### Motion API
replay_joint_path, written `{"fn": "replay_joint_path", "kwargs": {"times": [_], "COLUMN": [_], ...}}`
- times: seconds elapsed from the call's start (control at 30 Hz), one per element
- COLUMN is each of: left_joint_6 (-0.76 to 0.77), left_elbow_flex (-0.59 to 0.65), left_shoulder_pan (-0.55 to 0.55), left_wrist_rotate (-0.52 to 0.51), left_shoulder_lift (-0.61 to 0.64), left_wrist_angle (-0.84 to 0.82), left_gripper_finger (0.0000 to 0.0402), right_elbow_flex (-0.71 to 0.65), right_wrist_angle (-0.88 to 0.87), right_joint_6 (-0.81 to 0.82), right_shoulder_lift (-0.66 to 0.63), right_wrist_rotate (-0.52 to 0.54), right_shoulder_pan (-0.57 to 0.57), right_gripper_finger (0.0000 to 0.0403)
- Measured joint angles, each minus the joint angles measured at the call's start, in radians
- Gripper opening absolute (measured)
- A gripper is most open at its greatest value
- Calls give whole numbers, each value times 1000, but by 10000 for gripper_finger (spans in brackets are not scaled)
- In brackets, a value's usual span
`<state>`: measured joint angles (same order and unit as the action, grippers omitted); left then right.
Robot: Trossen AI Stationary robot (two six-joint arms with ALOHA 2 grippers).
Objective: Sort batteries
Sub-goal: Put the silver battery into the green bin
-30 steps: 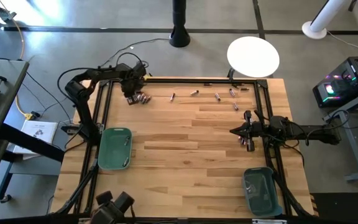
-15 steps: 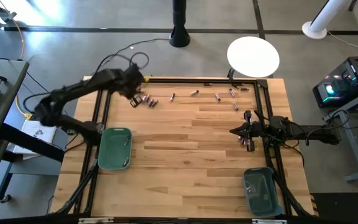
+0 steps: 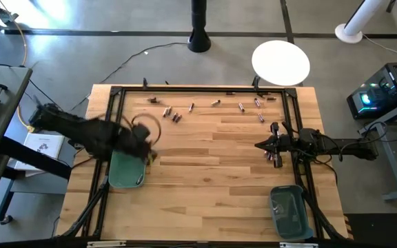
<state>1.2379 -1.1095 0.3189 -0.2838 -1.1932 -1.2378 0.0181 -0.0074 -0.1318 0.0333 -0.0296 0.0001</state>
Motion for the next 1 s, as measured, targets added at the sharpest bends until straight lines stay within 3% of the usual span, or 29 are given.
{"fn": "replay_joint_path", "kwargs": {"times": [0.17,0.3,0.47,0.63,1.0], "left_joint_6": [322,453,466,453,409], "left_elbow_flex": [132,257,421,531,575], "left_shoulder_pan": [151,185,153,107,25], "left_wrist_rotate": [114,178,242,327,351], "left_shoulder_lift": [-4,23,82,88,79], "left_wrist_angle": [-23,-6,186,235,274], "left_gripper_finger": [31,31,31,31,43], "right_elbow_flex": [0,0,0,0,0], "right_wrist_angle": [0,0,0,0,0], "right_joint_6": [0,0,0,0,0], "right_shoulder_lift": [0,0,0,0,0], "right_wrist_rotate": [0,0,0,0,0], "right_shoulder_pan": [0,0,0,0,0], "right_gripper_finger": [0,0,0,0,0]}}
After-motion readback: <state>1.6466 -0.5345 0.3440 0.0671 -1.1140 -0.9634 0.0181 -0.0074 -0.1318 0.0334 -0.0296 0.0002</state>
